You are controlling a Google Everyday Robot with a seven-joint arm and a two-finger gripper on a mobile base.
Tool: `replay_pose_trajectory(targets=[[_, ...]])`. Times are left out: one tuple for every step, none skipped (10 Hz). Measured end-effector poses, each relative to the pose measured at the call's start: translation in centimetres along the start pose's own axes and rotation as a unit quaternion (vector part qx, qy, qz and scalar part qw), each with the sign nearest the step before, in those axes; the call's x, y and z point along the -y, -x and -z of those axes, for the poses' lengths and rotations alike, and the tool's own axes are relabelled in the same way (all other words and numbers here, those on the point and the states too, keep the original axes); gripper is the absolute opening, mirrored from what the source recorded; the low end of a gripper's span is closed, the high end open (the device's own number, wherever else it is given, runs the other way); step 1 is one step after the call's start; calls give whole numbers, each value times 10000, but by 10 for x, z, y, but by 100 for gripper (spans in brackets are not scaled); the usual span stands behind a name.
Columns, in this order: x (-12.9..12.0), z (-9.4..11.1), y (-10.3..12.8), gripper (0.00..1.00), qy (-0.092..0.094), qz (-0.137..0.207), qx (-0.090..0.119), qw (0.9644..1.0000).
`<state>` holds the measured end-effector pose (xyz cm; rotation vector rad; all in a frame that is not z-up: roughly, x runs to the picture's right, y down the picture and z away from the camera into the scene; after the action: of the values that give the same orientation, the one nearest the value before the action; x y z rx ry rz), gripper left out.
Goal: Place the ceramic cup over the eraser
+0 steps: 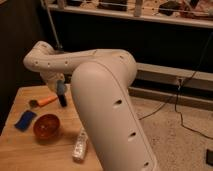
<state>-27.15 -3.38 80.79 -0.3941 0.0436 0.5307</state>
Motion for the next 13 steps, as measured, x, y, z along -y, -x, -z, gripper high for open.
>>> replay_pose_trajectory(targets=[[-3,-2,-1,80,69,-32,60,10000],[-6,-4,-4,80,135,-54,101,9998],[-7,-5,-6,80,176,-70,116,9998],[-8,-9,-12,80,239,-96,116,9996],[-9,-10,-13,80,269,-95,133,9995],[-11,-10,-14,80,311,-86,163,9993],[-11,-11,-16,80,335,-74,183,9992],[-10,-9,-18,80,339,-69,195,9992],[-8,-5,-20,80,336,-63,220,9992],[-4,6,-24,80,327,-85,291,9990],[1,18,-30,80,311,-99,345,9989],[4,35,-37,80,293,-88,390,9988],[5,46,-45,80,276,-89,398,9988]])
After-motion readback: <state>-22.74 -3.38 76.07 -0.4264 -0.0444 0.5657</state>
